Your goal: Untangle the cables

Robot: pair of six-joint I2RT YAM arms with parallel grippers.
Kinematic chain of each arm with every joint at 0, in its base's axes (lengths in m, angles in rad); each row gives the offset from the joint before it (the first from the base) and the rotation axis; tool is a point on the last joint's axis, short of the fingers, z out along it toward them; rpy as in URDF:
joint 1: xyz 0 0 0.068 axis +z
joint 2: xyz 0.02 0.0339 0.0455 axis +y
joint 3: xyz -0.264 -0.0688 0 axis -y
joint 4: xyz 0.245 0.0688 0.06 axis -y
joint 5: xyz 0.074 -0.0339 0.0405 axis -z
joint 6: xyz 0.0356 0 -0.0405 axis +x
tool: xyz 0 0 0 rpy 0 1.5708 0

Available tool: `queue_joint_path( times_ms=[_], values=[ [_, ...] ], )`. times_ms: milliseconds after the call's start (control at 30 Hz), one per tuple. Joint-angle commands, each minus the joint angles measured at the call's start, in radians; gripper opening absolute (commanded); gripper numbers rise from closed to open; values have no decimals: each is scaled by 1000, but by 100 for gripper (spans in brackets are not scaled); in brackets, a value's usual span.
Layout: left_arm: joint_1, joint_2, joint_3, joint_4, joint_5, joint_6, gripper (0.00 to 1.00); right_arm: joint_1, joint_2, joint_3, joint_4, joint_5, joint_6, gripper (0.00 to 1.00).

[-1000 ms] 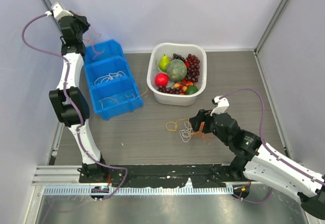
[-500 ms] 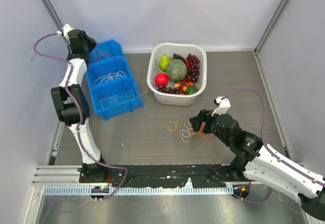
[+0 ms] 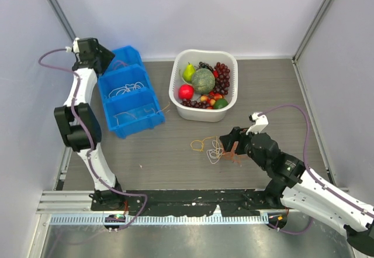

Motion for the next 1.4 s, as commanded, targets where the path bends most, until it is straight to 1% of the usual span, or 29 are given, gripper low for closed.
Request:
queue_joint_path(
  times_ms=[0, 33, 100, 233, 267, 333, 433, 500, 600, 667, 700, 733, 767, 833, 900, 1067, 1133, 1167, 1200, 1267, 1300, 1367],
  values=[
    [-39, -277, -283, 68, 84, -95, 68, 1, 53, 15, 6, 53, -5, 75],
    [-62, -332, -340, 90, 98, -103, 68, 1, 82, 17, 11, 55, 2, 75],
    [-147, -436, -468, 126, 110, -102, 68, 1, 125, 11, 30, 44, 19, 75],
    [-373, -639, -754, 284, 146, -31, 68, -2, 205, -26, 98, -6, 56, 75],
    [-430, -684, -811, 327, 182, -7, 68, -2, 236, -37, 110, -19, 59, 75],
    [-553, -744, -917, 383, 218, 54, 67, -4, 282, -47, 144, -54, 79, 74],
    [-734, -784, -1011, 378, 215, 160, 66, -4, 314, -69, 184, -85, 99, 72],
    [-829, -779, -1059, 361, 177, 196, 66, -4, 323, -84, 216, -101, 113, 70],
    [-935, -742, -1085, 361, 109, 208, 69, -4, 325, -109, 254, -108, 130, 68],
    [-1006, -709, -1079, 361, 39, 248, 73, -4, 334, -113, 261, -112, 133, 65],
    [-1035, -681, -1071, 337, -7, 269, 74, -4, 337, -113, 261, -114, 134, 64],
    [-1061, -655, -1059, 329, -18, 277, 74, -4, 343, -113, 262, -120, 131, 62],
    [-1073, -617, -1045, 320, -26, 279, 73, -4, 346, -112, 261, -123, 133, 61],
    [-1080, -536, -1021, 294, -35, 254, 69, -4, 346, -110, 256, -129, 130, 57],
    [-1083, -485, -1001, 276, -31, 237, 68, -4, 339, -112, 249, -126, 128, 56],
    [-1124, -454, -1010, 292, -20, 231, 73, -4, 319, -138, 248, -111, 136, 57],
    [-1141, -445, -1014, 294, -9, 231, 73, -5, 322, -146, 255, -112, 137, 57],
    [-1146, -440, -1017, 297, -5, 230, 71, -5, 328, -149, 262, -115, 136, 57],
    [-1150, -436, -1019, 303, -2, 228, 65, -5, 336, -150, 264, -118, 137, 57],
    [-1152, -429, -1017, 303, -6, 223, 43, -4, 351, -147, 275, -125, 136, 57],
    [-1152, -432, -1014, 299, -14, 227, 36, -4, 357, -144, 279, -128, 134, 57],
    [-1152, -451, -1004, 286, -34, 239, 25, -4, 372, -136, 282, -132, 130, 57]
  ],
)
